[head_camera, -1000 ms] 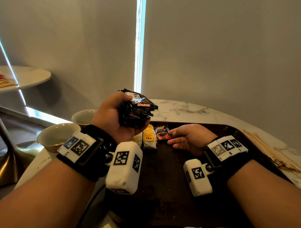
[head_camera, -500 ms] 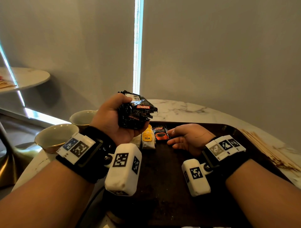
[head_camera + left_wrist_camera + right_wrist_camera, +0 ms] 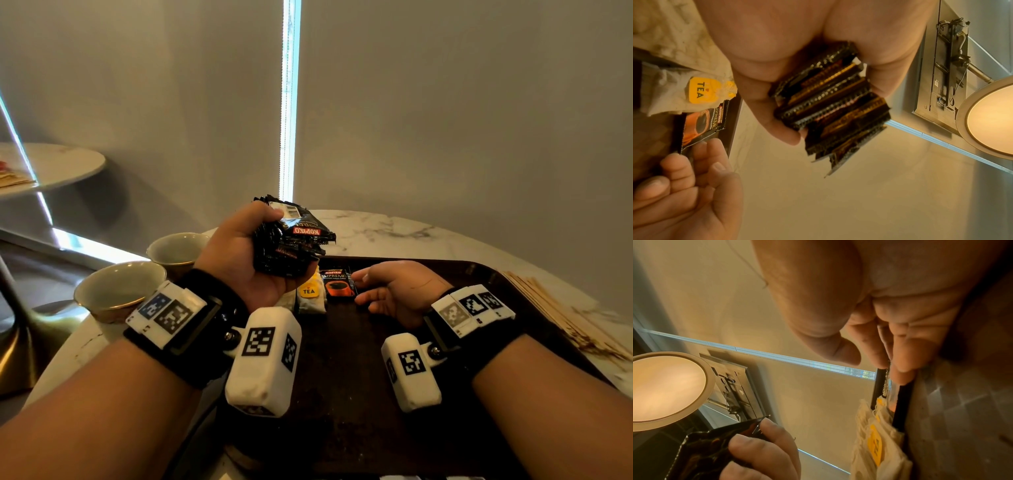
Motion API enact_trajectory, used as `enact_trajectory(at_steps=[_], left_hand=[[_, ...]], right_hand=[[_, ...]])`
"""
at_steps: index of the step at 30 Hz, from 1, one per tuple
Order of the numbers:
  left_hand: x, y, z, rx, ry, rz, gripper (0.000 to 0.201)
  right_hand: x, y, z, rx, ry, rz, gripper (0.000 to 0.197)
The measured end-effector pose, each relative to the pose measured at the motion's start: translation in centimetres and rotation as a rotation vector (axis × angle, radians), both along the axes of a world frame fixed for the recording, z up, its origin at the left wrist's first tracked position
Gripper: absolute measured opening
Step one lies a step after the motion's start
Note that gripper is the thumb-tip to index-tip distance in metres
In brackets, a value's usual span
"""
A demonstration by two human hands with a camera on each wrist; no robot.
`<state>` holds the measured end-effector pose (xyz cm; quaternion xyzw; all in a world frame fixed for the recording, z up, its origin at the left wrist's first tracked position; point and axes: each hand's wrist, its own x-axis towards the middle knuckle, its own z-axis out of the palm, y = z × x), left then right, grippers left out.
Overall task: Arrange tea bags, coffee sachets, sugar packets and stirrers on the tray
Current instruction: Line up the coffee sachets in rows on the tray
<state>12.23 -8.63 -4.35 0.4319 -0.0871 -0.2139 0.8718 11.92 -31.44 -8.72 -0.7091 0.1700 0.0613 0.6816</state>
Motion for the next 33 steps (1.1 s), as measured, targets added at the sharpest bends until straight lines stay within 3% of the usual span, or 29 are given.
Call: enact_trajectory(at_steps=[4,8,14,17,20,28,33], left_hand=[[-0.1,-0.2,0.0,-0.012,0.0,-0.003,0.055],[-0.5,-0.5,0.2,-0.014,-0.01,-0.038,0.057],[-1.6,-1.4,0.5,-0.004,-0.033,-0.104,0.056],[-2.0,-1.6,0.6,-0.003,-0.051,-0.138,0.058],[-2.1,-1.7,0.6,-0.019,-0.062,-0.15,0.057],[-2.3,-1.8,0.6,-0.028,-0.045,-0.181,0.044],[-2.4,-2.0,0.7,-0.024,-0.022,-0.203,0.044]], right_hand=[[-0.2,0.0,0.1,0.032,-0.046,-0.045,0.021],[-0.3,-0.3,1.9,-0.031,-0.275,-0.132,0.018],[-3.0,0.4,6.4,-0.106,-0.709,0.234,0.042],[-4.2,1.0,7.1,-0.157,-0.75,0.385,0.043],[-4.5,1.8,6.9,-0.169,-0.795,0.427,0.044],[-4.2,1.8,6.1,-0.243,-0.87,0.29,0.027],[-3.6,1.8,5.6,-0.237,-0.895,0.235,0.033]])
